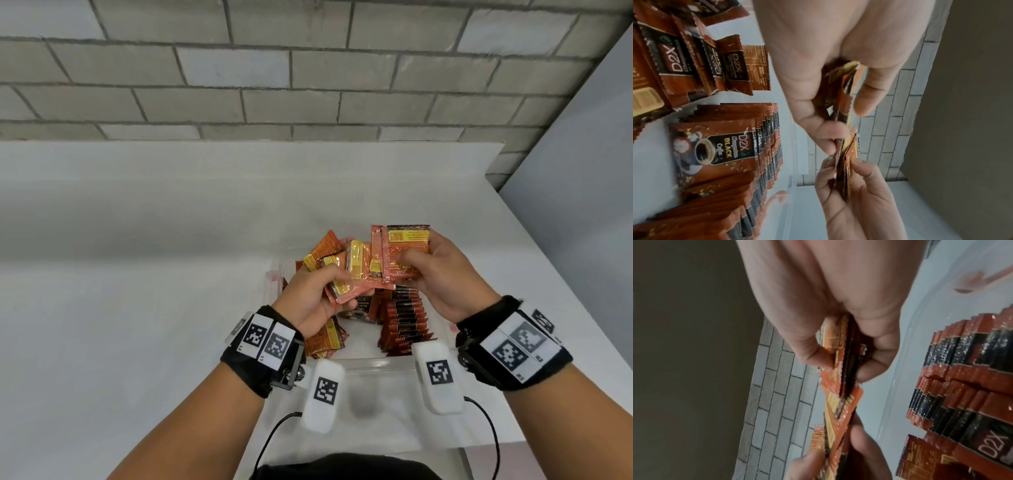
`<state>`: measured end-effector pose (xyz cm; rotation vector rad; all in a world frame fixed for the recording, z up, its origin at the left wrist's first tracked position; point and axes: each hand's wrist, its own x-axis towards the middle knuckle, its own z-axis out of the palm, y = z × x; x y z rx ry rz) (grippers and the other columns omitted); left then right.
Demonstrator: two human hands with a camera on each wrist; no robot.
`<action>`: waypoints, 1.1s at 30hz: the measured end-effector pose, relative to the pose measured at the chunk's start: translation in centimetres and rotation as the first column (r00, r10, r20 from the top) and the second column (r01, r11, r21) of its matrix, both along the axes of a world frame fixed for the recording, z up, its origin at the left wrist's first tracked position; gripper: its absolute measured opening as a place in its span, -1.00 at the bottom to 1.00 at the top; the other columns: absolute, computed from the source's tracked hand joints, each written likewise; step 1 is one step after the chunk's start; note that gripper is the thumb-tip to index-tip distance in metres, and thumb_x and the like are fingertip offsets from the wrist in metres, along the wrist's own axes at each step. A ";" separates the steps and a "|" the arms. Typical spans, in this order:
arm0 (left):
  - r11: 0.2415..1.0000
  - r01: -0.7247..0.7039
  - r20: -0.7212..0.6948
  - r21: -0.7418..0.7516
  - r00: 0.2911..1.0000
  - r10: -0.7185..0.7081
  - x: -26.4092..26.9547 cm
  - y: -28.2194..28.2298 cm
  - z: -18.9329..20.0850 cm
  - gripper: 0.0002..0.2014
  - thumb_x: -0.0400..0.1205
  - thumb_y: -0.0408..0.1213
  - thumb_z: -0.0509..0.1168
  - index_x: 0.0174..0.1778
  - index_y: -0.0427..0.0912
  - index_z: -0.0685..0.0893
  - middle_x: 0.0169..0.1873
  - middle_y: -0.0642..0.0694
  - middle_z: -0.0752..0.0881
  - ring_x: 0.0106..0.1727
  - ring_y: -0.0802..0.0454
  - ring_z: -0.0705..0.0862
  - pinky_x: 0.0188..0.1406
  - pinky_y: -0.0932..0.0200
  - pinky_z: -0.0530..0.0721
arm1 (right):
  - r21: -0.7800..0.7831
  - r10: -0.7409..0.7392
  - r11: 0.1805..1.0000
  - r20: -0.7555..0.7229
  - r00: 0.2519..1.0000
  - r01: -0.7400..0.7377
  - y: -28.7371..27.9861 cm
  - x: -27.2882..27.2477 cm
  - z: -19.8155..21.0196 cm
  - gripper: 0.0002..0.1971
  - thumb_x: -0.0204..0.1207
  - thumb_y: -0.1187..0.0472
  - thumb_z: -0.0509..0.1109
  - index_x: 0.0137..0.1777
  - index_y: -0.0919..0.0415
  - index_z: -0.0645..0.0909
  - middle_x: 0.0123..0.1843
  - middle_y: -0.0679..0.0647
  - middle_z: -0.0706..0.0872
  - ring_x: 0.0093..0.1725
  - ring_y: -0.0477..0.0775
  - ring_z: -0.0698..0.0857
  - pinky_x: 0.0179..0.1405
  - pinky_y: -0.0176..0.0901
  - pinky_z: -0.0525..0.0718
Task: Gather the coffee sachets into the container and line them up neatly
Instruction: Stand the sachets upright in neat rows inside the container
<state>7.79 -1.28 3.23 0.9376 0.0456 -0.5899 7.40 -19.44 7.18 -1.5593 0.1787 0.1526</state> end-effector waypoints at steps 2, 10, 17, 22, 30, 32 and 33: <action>0.998 -0.056 0.027 0.018 0.998 0.056 0.1 0.0 -0.3 -0.55 0.59 -0.59 0.17 0.32 -0.07 0.62 0.09 -0.31 0.76 -0.20 -0.19 0.78 -0.52 0.27 0.60 | 0.017 0.006 1.000 -0.037 0.999 -0.005 0.0 -0.2 -0.2 -0.74 0.56 0.50 0.24 0.14 0.20 0.57 0.04 0.12 0.77 0.00 0.11 0.75 -0.05 0.03 0.75; 0.992 -0.057 0.039 0.111 0.998 0.053 0.0 -0.2 -0.2 -0.70 0.56 -0.47 0.35 0.18 -0.12 0.67 -0.03 -0.24 0.78 -0.32 -0.04 0.74 -0.56 0.27 0.57 | -0.276 0.168 0.947 -0.011 0.986 -0.164 -0.5 -0.7 0.5 -0.66 0.47 0.55 0.31 0.16 0.19 0.61 0.01 0.15 0.78 -0.04 0.05 0.74 0.00 -0.11 0.71; 0.992 -0.095 -0.021 -0.084 0.995 0.094 0.2 0.1 0.0 -0.62 0.67 -0.50 0.08 0.30 -0.13 0.63 0.18 -0.29 0.73 -0.04 -0.34 0.76 -0.34 0.09 0.77 | -0.058 0.055 0.996 -0.080 0.995 -0.060 -0.9 -0.6 -0.1 -0.73 0.50 0.53 0.28 0.13 0.30 0.64 0.04 0.22 0.80 0.00 0.18 0.76 0.06 0.04 0.72; 0.987 -0.148 0.061 -0.071 0.987 0.152 0.0 -0.1 -0.3 -0.53 0.61 -0.63 0.17 0.33 -0.08 0.59 0.12 -0.23 0.76 0.11 -0.24 0.74 -0.06 -0.07 0.78 | 0.261 -0.025 0.963 -0.173 0.985 0.071 -1.2 -0.6 0.1 -0.79 0.53 0.48 0.23 0.02 0.26 0.63 -0.11 0.16 0.80 -0.20 0.07 0.77 -0.33 -0.19 0.75; 0.960 -0.274 0.077 -0.054 0.957 0.278 0.1 -0.1 -0.3 -0.56 0.60 -0.64 0.20 0.28 -0.08 0.58 -0.03 -0.14 0.82 0.00 -0.12 0.79 -0.09 -0.05 0.79 | 0.470 -0.173 0.838 -0.256 0.951 0.279 -0.6 -0.6 -0.6 -0.78 0.51 0.44 0.17 0.03 0.22 0.59 -0.03 0.18 0.76 -0.09 0.13 0.72 -0.10 -0.09 0.66; 0.964 -0.260 0.083 -0.062 0.961 0.265 0.1 -0.2 -0.2 -0.55 0.59 -0.65 0.21 0.27 -0.08 0.58 -0.04 -0.15 0.82 -0.01 -0.10 0.79 -0.07 -0.04 0.78 | 0.441 -0.117 0.870 -0.253 0.960 0.222 -0.3 -0.7 -0.6 -0.78 0.51 0.43 0.17 0.03 0.21 0.58 -0.05 0.18 0.75 -0.15 0.11 0.72 -0.20 -0.09 0.67; 0.969 -0.241 0.093 -0.062 0.965 0.246 0.1 -0.2 -0.2 -0.54 0.57 -0.66 0.22 0.26 -0.07 0.58 -0.05 -0.16 0.82 -0.01 -0.09 0.79 -0.07 -0.03 0.78 | 0.403 -0.079 0.897 -0.261 0.962 0.183 -0.1 -0.8 -0.6 -0.78 0.51 0.43 0.18 0.04 0.22 0.58 -0.06 0.18 0.75 -0.16 0.11 0.72 -0.24 -0.08 0.67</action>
